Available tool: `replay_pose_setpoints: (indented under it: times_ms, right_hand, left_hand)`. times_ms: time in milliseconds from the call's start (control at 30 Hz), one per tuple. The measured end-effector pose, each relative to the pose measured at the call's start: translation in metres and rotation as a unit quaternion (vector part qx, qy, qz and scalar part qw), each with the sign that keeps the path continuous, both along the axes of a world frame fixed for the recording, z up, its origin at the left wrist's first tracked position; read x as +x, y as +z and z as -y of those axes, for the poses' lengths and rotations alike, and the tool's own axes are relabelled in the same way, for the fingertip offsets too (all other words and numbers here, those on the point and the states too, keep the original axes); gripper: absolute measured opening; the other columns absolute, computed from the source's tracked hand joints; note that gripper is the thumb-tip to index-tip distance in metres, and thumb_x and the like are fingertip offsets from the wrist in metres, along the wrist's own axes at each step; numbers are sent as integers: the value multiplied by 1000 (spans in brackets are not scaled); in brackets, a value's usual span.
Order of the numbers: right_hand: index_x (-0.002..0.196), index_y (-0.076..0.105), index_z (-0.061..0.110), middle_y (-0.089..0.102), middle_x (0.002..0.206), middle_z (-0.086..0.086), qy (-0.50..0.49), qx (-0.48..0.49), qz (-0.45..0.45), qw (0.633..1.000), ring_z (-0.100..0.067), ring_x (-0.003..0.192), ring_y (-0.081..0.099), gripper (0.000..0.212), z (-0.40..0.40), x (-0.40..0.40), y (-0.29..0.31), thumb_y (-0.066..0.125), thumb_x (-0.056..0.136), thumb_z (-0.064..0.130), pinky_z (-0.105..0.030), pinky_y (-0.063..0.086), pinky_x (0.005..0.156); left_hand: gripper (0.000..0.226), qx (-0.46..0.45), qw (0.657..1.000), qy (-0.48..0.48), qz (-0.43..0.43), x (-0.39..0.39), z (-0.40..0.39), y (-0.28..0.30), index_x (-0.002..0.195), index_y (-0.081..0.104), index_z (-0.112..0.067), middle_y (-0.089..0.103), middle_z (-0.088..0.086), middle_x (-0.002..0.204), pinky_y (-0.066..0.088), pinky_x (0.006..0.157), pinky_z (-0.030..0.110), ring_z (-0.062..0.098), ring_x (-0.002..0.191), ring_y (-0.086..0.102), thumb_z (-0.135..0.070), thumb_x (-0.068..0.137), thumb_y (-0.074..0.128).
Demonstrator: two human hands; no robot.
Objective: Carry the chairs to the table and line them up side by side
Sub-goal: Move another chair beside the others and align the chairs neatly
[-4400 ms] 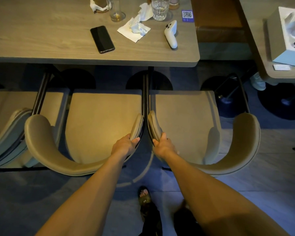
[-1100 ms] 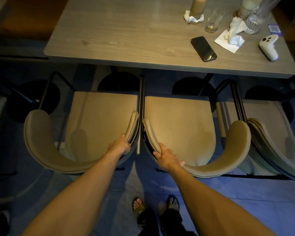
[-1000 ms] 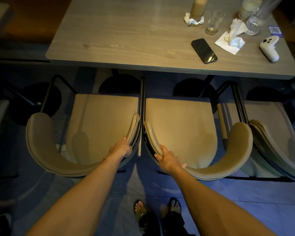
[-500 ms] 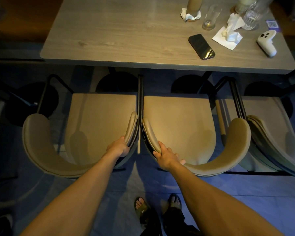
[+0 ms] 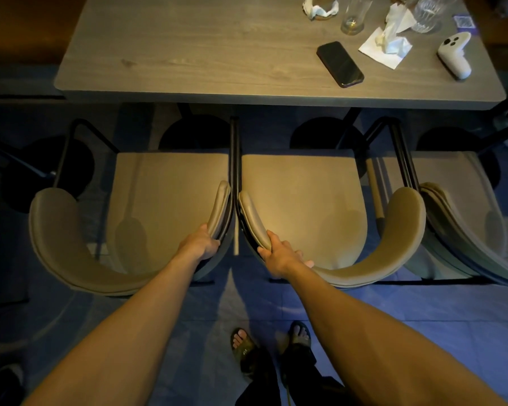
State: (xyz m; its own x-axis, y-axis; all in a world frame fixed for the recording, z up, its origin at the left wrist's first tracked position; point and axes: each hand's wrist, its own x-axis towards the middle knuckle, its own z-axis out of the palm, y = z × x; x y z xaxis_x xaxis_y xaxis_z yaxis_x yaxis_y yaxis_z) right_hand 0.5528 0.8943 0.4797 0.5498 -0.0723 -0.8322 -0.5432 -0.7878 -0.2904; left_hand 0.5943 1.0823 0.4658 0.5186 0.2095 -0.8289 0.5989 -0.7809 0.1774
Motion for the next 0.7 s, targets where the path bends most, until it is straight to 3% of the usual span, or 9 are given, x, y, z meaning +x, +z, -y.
replay_pose_setpoints:
  times_ms: [100,200,300,367,500,600,700]
  right_hand:
    - [152,13,49,36,150,-1,-3,-5,15,1000,-35,140,26,53,-1,-3,1,31,102,52,-59,14,108]
    - [154,14,46,37,151,-2,-4,10,19,1000,-35,140,28,59,2,-3,-1,33,100,56,-55,16,110]
    - [158,7,34,34,158,-6,-104,143,5,984,-34,143,32,77,18,-2,8,42,95,60,-45,23,119]
    - [158,17,23,40,154,-9,-179,174,33,968,-29,140,40,70,41,-4,17,45,99,49,-36,30,116]
    - [143,48,14,54,143,-12,-250,47,106,961,-31,129,51,44,119,-23,20,42,102,29,-36,40,108]
    - [142,47,13,53,140,-14,-251,-39,159,954,-34,123,53,43,187,-30,30,41,101,22,-44,45,103]
    - [143,43,11,43,145,-16,-203,-132,224,944,-36,131,40,44,248,-23,41,41,101,23,-45,40,102]
  left_hand:
    - [72,19,999,38,24,-13,8,-1,152,17,-20,37,14,151,31,113,52,36,135,39,-42,93,51]
    - [73,40,995,73,54,-29,19,5,155,12,-23,24,10,158,18,118,53,33,145,23,-41,94,48]
    - [72,52,990,112,66,-39,32,22,157,10,-22,17,8,162,8,121,51,31,149,14,-39,96,43]
    - [68,68,987,123,82,-42,48,39,155,17,-18,22,10,160,11,120,50,31,147,18,-39,95,44]
    - [62,54,984,92,142,-45,95,58,151,26,-18,24,8,158,17,119,49,31,145,22,-34,95,46]
    - [62,20,985,50,165,-50,147,61,150,29,-21,27,6,156,25,116,48,31,143,25,-33,93,50]
    - [65,0,989,-23,143,-65,200,54,152,27,-24,20,5,159,22,117,50,29,148,13,-39,93,51]
